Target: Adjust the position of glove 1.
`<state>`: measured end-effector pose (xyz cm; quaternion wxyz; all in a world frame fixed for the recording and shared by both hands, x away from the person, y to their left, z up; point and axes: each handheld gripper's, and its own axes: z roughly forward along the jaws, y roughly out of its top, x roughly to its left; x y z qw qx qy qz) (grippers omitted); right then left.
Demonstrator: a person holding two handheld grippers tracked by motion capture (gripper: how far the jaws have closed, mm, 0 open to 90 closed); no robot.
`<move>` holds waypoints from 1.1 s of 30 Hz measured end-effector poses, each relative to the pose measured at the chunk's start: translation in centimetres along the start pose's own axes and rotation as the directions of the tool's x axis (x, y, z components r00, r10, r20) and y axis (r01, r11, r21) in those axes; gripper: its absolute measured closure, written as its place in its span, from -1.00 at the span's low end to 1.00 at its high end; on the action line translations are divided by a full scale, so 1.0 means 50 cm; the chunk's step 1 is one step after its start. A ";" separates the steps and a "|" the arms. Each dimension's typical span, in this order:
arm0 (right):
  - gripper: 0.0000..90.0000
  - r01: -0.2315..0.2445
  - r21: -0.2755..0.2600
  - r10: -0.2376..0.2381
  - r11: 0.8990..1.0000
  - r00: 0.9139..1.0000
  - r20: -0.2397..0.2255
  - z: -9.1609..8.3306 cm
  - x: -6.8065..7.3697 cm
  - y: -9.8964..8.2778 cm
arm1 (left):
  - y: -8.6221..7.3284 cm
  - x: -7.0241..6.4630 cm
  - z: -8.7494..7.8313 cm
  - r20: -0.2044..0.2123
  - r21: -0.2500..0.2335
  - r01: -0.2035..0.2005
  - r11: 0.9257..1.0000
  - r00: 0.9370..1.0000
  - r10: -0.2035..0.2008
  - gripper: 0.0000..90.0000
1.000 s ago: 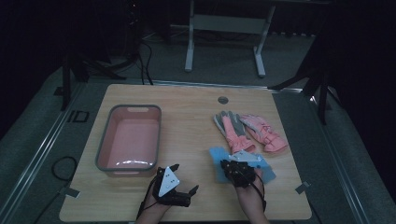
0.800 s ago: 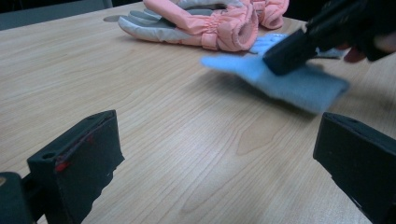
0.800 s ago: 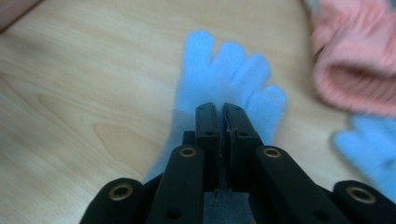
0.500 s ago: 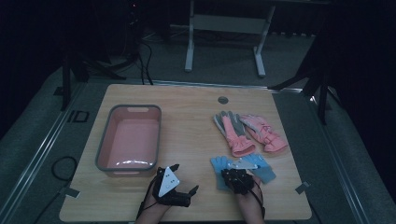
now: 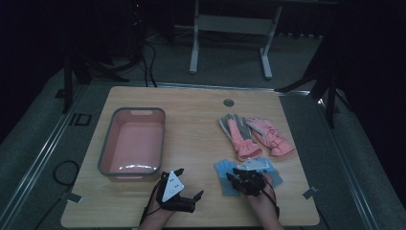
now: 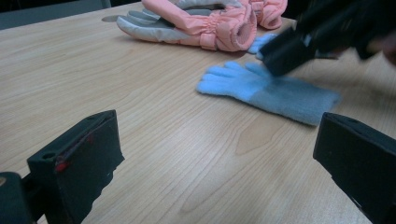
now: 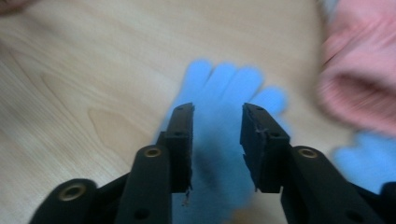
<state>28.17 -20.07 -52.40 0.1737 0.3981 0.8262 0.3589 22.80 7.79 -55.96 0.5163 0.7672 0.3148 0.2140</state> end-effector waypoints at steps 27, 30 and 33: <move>0.45 0.111 0.084 -0.098 0.990 0.985 -0.141 -0.033 -0.264 -0.083 | 0.000 0.000 0.000 0.006 -0.002 -0.004 1.000 1.000 0.004 -0.97; 0.46 0.071 0.059 -0.061 0.996 0.987 -0.148 -0.034 -0.267 -0.093 | 0.000 0.000 0.000 0.004 -0.003 0.000 1.000 1.000 0.000 -0.97; 0.66 0.078 0.040 -0.072 0.996 0.990 -0.117 -0.034 -0.256 -0.099 | 0.000 0.001 0.000 0.005 -0.002 0.002 1.000 1.000 -0.002 -0.97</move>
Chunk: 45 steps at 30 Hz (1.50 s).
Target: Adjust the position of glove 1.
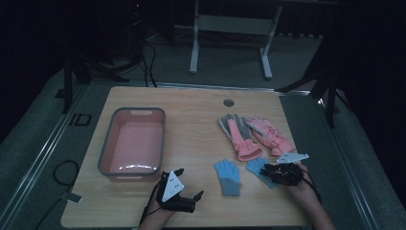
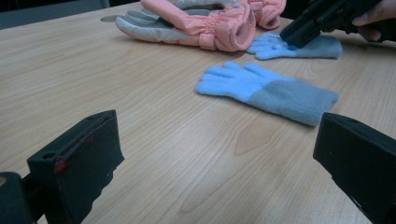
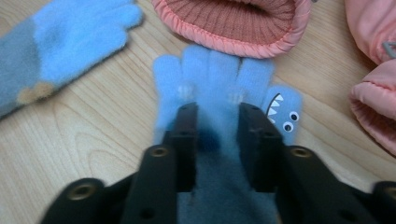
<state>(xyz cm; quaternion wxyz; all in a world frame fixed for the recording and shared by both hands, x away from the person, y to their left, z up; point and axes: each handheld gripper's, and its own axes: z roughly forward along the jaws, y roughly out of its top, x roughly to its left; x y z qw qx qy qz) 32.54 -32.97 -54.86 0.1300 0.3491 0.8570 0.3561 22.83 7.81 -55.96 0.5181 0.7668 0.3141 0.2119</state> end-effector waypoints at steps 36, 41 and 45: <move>0.93 -0.451 -0.192 0.490 0.872 0.797 0.352 -0.063 0.153 0.014 | 0.000 -0.002 0.000 -0.004 0.003 -0.017 1.000 1.000 0.017 -0.97; 0.93 -0.471 -0.170 0.499 0.866 0.785 0.366 -0.035 0.149 -0.001 | 0.000 -0.002 0.000 -0.004 0.004 -0.014 1.000 1.000 0.014 -0.97; 0.89 -0.474 -0.152 0.494 0.867 0.782 0.380 -0.020 0.149 -0.014 | 0.000 -0.002 0.001 -0.003 0.004 -0.018 1.000 1.000 0.018 -0.97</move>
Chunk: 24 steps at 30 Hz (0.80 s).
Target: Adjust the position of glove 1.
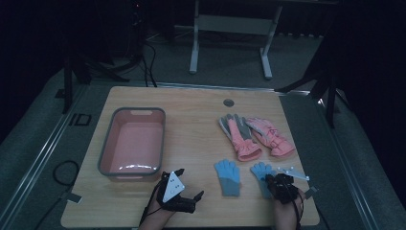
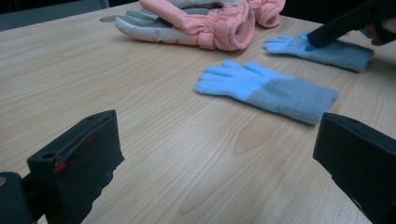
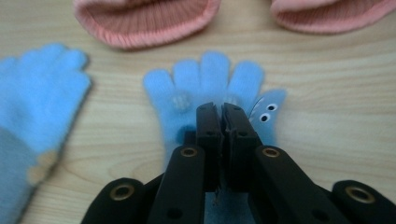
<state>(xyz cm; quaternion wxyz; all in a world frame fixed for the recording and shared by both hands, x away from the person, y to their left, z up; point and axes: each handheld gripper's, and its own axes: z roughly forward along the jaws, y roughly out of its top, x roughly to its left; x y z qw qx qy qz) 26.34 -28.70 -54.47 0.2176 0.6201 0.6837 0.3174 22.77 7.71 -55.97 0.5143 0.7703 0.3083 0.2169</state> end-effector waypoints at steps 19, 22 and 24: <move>0.50 0.257 -0.035 -0.259 0.966 0.950 -0.171 -0.027 -0.060 0.066 | 0.000 0.000 -0.001 0.008 0.000 -0.003 1.000 1.000 0.003 -0.97; 0.46 0.355 -0.030 -0.351 0.934 0.904 -0.244 -0.022 -0.078 0.072 | 0.000 0.001 0.000 0.008 -0.001 0.005 1.000 1.000 -0.005 -0.97; 0.44 0.419 -0.022 -0.406 0.908 0.862 -0.304 -0.016 -0.086 0.073 | 0.000 0.002 0.000 0.009 0.000 0.007 1.000 1.000 -0.007 -0.97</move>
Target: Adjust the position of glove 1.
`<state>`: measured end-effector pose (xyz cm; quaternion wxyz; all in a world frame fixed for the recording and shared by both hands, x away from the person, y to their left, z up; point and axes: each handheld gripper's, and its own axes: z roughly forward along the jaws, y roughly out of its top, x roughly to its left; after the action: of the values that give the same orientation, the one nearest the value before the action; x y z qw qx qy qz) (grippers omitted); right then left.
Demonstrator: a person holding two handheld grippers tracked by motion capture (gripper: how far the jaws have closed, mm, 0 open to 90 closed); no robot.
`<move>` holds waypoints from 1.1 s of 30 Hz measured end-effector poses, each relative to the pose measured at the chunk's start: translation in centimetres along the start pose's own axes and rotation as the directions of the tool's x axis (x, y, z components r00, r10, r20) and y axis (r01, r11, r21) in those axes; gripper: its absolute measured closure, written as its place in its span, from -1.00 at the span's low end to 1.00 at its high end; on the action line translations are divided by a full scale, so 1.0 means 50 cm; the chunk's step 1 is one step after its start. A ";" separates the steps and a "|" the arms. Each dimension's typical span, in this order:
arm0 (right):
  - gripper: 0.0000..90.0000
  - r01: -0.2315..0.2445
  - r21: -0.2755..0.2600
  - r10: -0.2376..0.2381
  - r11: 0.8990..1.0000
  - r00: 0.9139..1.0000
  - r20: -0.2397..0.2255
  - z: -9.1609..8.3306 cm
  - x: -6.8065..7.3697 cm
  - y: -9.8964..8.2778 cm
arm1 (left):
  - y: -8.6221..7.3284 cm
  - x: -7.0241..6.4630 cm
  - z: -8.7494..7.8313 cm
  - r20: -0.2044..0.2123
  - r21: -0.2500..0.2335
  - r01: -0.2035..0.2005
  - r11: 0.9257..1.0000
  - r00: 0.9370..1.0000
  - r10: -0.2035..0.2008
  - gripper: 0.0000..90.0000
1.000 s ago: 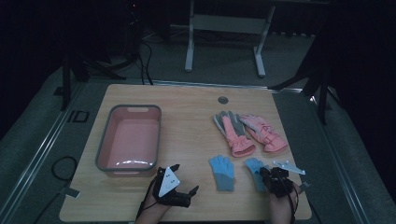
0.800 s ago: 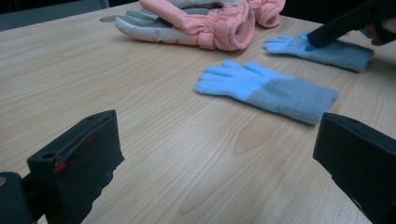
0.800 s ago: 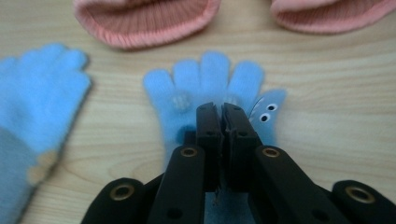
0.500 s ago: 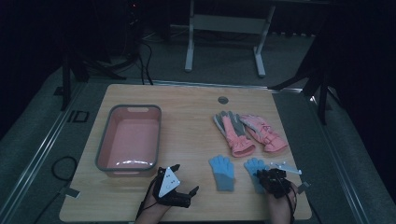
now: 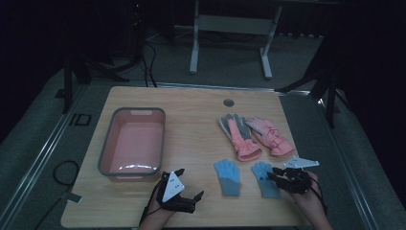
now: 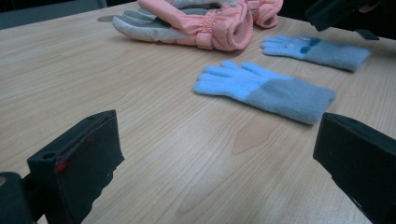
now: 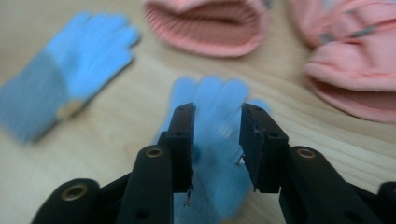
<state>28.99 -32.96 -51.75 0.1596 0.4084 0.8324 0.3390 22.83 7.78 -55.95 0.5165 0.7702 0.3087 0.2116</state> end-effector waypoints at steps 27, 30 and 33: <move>0.90 -0.002 0.004 0.001 1.000 0.995 0.103 0.040 0.036 -0.045 | 0.000 0.000 0.001 -0.007 0.006 0.008 1.000 1.000 -0.008 -0.97; 0.91 -0.053 0.005 0.052 0.999 0.993 0.110 0.033 0.043 -0.037 | 0.000 0.000 0.000 -0.007 0.003 0.005 1.000 1.000 -0.005 -0.97; 0.91 -0.067 -0.023 0.069 0.998 0.988 0.140 0.014 0.057 -0.020 | 0.000 0.000 0.000 -0.006 0.003 0.008 1.000 1.000 -0.008 -0.97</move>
<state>27.04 -30.85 -52.90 0.2100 0.4579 0.8015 0.3222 22.86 7.78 -55.96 0.5152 0.7691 0.3136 0.2113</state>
